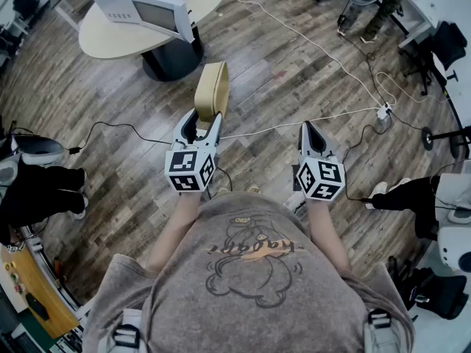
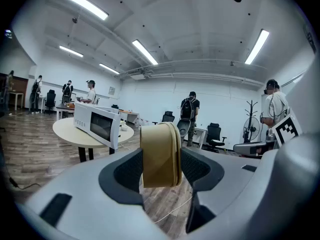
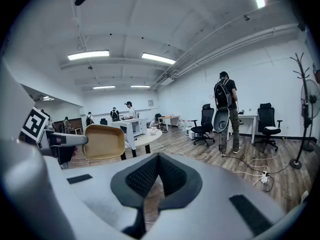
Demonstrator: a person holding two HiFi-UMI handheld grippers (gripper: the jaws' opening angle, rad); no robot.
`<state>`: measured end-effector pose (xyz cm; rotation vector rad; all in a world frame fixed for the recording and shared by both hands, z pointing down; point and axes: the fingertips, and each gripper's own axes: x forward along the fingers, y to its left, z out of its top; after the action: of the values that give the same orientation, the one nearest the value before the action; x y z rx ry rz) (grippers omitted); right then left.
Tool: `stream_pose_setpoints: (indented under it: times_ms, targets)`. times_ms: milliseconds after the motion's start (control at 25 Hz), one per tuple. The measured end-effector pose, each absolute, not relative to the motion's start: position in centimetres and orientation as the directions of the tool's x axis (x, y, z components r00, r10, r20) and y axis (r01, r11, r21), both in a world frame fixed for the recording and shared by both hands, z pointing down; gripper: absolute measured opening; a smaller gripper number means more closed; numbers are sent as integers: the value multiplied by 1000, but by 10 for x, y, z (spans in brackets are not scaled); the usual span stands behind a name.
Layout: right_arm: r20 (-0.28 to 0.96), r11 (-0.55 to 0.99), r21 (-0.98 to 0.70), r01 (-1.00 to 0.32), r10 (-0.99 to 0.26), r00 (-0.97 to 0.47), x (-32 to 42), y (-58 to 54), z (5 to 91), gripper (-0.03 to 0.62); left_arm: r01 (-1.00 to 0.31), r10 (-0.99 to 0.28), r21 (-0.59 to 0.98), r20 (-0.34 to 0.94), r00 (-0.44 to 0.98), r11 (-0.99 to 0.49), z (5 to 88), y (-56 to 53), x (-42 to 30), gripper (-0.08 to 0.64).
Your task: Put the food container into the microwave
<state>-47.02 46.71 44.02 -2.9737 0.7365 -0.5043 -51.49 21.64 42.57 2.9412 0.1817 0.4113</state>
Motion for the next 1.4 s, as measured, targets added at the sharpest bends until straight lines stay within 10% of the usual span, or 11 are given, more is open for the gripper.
stream_pose_setpoints:
  times_ms: [1400]
  targets:
    - [253,-849,-153,-505,-528,811,-415,397,450,-6,212,257,202,233,938,-956,447,184,-438,249]
